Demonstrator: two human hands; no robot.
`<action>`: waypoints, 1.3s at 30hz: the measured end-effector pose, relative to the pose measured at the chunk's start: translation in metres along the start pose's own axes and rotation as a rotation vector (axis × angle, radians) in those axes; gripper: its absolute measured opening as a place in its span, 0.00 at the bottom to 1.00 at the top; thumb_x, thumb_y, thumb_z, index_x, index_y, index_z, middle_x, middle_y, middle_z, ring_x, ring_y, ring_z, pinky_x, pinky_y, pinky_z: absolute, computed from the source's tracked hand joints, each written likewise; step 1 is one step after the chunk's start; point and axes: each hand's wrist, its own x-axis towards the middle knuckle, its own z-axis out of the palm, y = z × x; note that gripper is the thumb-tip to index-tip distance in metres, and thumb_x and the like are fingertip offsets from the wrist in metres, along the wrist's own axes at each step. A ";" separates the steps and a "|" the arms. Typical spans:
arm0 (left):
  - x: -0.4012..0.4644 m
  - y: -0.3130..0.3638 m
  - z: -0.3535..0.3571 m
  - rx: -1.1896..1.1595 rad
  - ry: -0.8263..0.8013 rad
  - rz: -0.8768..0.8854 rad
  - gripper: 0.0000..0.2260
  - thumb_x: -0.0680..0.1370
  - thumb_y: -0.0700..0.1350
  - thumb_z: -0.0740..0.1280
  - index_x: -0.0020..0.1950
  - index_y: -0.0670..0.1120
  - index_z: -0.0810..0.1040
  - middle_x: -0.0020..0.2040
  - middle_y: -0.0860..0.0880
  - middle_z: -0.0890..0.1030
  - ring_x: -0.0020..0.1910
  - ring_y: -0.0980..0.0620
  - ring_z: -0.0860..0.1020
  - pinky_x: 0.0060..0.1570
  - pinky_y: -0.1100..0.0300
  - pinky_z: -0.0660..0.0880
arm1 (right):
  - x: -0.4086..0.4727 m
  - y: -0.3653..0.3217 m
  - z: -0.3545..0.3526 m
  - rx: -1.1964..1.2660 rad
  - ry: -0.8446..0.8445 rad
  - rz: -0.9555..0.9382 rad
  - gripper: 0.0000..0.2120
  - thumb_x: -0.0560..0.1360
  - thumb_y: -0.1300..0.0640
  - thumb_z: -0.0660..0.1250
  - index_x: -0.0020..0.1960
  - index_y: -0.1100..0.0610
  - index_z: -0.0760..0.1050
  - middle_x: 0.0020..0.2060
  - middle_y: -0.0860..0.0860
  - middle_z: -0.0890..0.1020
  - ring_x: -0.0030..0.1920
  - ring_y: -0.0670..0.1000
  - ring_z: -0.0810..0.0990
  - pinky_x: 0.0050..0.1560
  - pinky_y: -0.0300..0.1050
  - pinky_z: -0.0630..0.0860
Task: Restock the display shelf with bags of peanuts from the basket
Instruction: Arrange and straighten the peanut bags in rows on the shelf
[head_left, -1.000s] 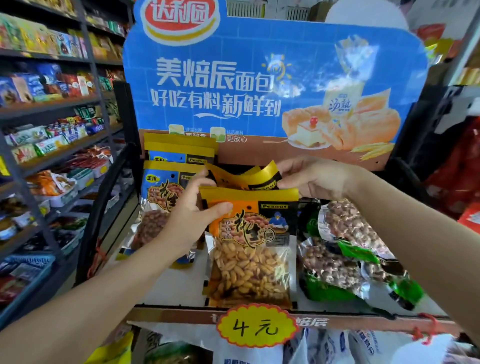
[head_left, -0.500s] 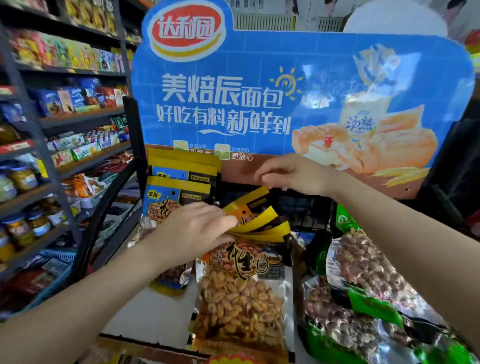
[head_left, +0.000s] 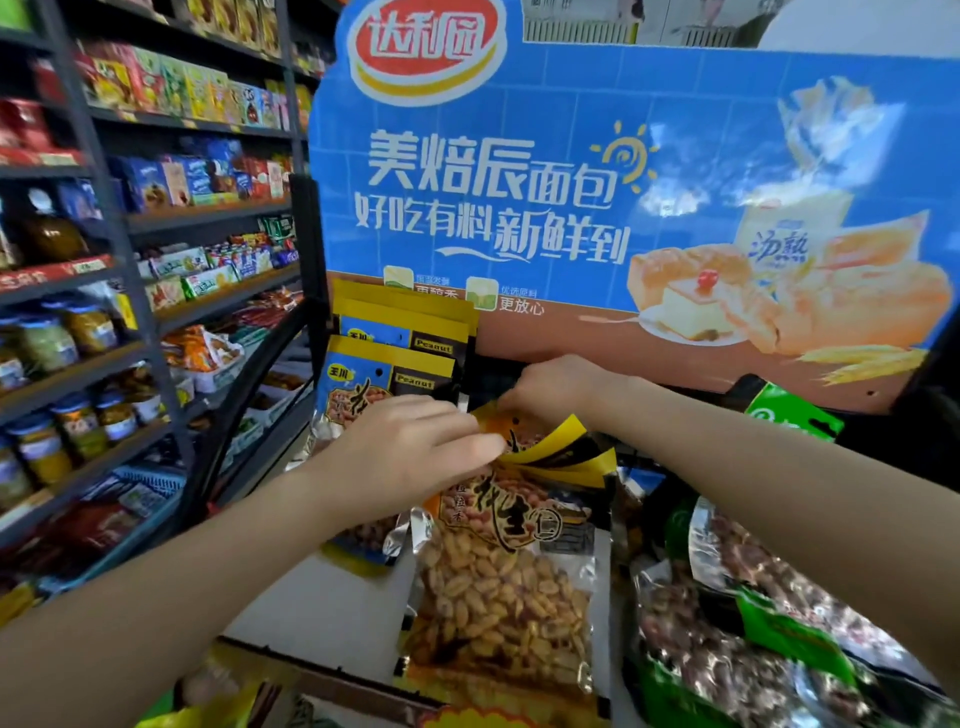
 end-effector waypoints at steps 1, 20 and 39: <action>0.000 0.000 0.000 -0.006 -0.006 0.004 0.14 0.72 0.40 0.68 0.55 0.45 0.69 0.35 0.45 0.81 0.32 0.46 0.79 0.27 0.54 0.76 | -0.003 0.002 0.002 0.046 -0.001 0.008 0.22 0.76 0.62 0.61 0.68 0.47 0.65 0.54 0.51 0.79 0.52 0.55 0.77 0.34 0.47 0.70; -0.007 -0.006 -0.006 0.009 0.002 -0.004 0.19 0.70 0.39 0.73 0.56 0.46 0.69 0.36 0.45 0.80 0.33 0.46 0.78 0.26 0.55 0.74 | -0.025 0.019 -0.029 0.384 0.225 -0.031 0.07 0.74 0.54 0.67 0.50 0.55 0.78 0.43 0.50 0.81 0.55 0.54 0.74 0.52 0.49 0.67; 0.071 -0.025 0.002 -0.205 -0.407 -0.276 0.24 0.73 0.57 0.65 0.68 0.53 0.68 0.38 0.50 0.81 0.29 0.54 0.72 0.29 0.61 0.68 | -0.058 0.055 -0.068 0.708 0.341 0.158 0.07 0.75 0.59 0.67 0.48 0.62 0.80 0.36 0.52 0.79 0.32 0.34 0.74 0.36 0.25 0.65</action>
